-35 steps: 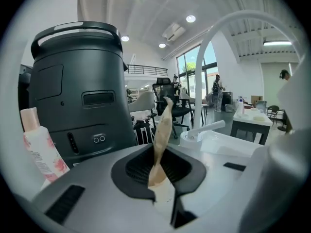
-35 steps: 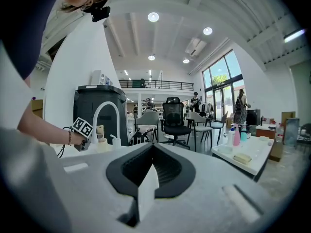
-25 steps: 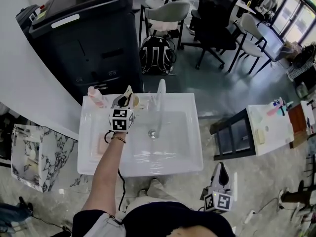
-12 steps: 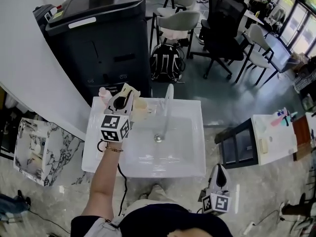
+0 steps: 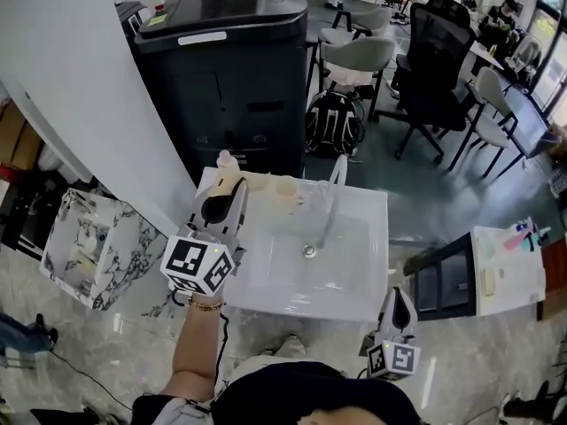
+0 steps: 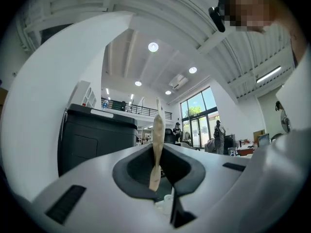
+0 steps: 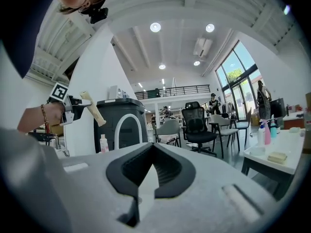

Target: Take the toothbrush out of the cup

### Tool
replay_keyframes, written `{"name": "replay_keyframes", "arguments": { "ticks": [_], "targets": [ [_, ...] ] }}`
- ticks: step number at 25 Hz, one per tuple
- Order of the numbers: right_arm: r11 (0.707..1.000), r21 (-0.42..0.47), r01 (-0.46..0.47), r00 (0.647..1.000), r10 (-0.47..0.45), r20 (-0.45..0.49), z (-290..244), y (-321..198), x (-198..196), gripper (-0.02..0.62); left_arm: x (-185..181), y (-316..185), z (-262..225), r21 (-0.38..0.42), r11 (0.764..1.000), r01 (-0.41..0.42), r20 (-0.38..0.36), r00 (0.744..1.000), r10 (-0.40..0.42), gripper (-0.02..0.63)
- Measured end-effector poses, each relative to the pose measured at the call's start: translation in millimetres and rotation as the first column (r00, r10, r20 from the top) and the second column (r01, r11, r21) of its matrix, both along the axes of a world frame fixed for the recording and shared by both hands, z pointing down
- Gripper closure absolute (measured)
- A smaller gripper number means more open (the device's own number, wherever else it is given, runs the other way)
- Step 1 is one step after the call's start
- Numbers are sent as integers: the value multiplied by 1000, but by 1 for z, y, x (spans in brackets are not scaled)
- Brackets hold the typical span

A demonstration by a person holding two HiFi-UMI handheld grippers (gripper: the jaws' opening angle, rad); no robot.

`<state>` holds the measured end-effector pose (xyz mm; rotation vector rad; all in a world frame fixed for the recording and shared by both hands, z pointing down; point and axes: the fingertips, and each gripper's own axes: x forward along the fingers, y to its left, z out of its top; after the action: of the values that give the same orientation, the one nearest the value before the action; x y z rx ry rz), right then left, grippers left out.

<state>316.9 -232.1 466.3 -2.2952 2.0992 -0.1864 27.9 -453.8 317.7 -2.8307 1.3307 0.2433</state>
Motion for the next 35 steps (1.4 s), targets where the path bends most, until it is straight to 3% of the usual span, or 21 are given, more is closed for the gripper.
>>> {"name": "replay_keyframes", "arguments": {
  "ticks": [5, 13, 19, 24, 27, 35],
  "targets": [
    [997, 25, 76, 997, -75, -3, -6, -9, -24, 594, -36, 45, -18, 1, 999, 35, -56, 998, -35, 577],
    [986, 29, 163, 986, -162, -26, -8, -16, -54, 592, -83, 88, 0, -29, 992, 121, -28, 992, -122, 577],
    [984, 37, 175, 984, -173, -45, -15, -13, -65, 592, -106, 116, 20, -69, 986, 150, -50, 987, -153, 577],
    [983, 44, 178, 983, -176, -52, -16, -9, -72, 594, -118, 134, 40, -95, 980, 174, 6, 985, -174, 577],
    [982, 48, 182, 982, -179, -56, -16, -6, -77, 594, -127, 144, 50, -131, 973, 191, -15, 981, -195, 577],
    [984, 50, 173, 982, -169, -82, -20, 1, -81, 592, -125, 154, 80, -202, 960, 193, -22, 979, -201, 577]
  ]
}}
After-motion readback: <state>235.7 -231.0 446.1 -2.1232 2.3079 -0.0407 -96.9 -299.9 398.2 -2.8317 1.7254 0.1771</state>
